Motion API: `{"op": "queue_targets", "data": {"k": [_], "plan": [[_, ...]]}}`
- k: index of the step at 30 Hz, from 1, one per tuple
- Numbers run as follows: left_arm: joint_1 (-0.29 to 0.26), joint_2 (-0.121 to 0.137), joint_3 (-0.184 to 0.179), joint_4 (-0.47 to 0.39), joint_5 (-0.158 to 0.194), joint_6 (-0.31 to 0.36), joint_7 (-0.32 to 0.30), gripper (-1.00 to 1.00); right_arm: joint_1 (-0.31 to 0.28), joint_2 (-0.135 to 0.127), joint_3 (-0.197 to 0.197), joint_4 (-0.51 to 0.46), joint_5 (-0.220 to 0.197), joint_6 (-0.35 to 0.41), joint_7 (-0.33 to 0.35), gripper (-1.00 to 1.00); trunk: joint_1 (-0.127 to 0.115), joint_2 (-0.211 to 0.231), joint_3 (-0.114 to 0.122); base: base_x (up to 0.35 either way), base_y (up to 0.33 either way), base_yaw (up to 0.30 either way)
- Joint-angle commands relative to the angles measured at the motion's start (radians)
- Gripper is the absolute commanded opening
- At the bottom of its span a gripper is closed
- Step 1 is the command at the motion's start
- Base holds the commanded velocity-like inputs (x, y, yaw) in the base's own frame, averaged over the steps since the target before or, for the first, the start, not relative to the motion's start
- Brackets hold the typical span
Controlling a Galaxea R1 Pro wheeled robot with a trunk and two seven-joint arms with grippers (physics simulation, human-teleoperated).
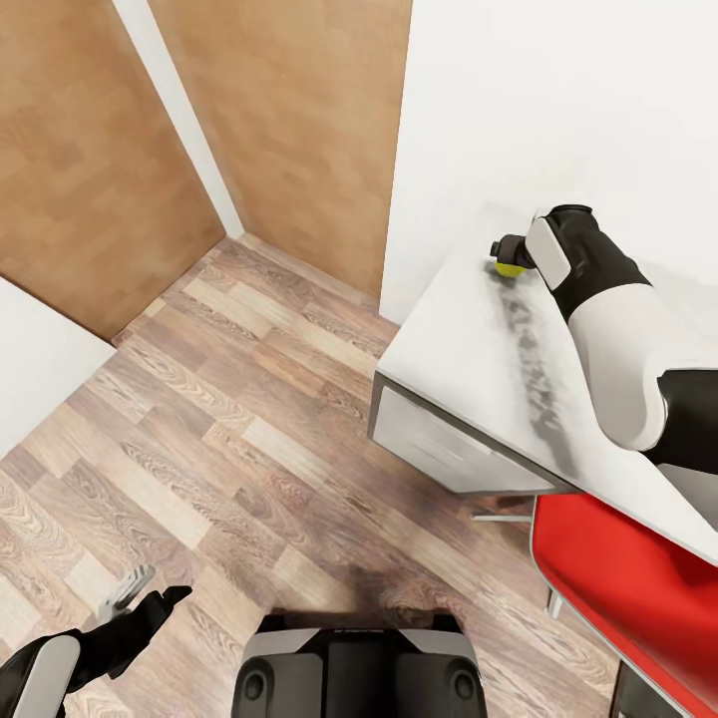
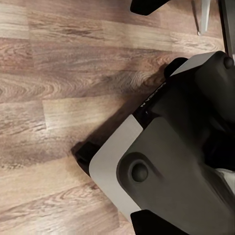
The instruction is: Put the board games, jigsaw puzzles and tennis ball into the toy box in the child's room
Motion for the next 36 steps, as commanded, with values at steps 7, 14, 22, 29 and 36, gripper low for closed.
{"op": "queue_targets", "data": {"k": [7, 14, 22, 29, 36], "plan": [[0.000, 0.000, 0.001, -0.001, 0.010, 0.004, 0.009, 1.00, 0.000, -0.001, 0.003, -0.001, -0.010, 0.001, -0.008, 1.00, 0.000, -0.001, -0.003, 0.000, 0.000, 0.000], [0.000, 0.000, 0.001, -0.001, 0.009, 0.004, 0.009, 1.00, 0.000, 0.000, 0.004, -0.001, -0.010, 0.000, -0.008, 1.00, 0.000, -0.001, -0.004, 0.000, 0.000, 0.000], [0.000, 0.000, 0.001, -0.001, 0.008, 0.004, 0.009, 1.00, -0.001, 0.001, 0.004, -0.002, -0.010, -0.002, -0.008, 1.00, 0.000, -0.001, -0.005, 0.000, 0.000, 0.000], [0.000, 0.000, 0.001, -0.001, 0.008, 0.004, 0.009, 1.00, -0.002, 0.001, 0.004, -0.009, -0.010, -0.006, -0.008, 1.00, 0.000, -0.001, -0.010, 0.000, 0.000, 0.000], [0.000, 0.000, 0.001, 0.000, 0.008, 0.004, 0.009, 1.00, -0.001, 0.000, 0.004, -0.012, -0.010, -0.010, -0.008, 1.00, 0.000, -0.001, -0.019, 0.000, 0.000, 0.000]]}}
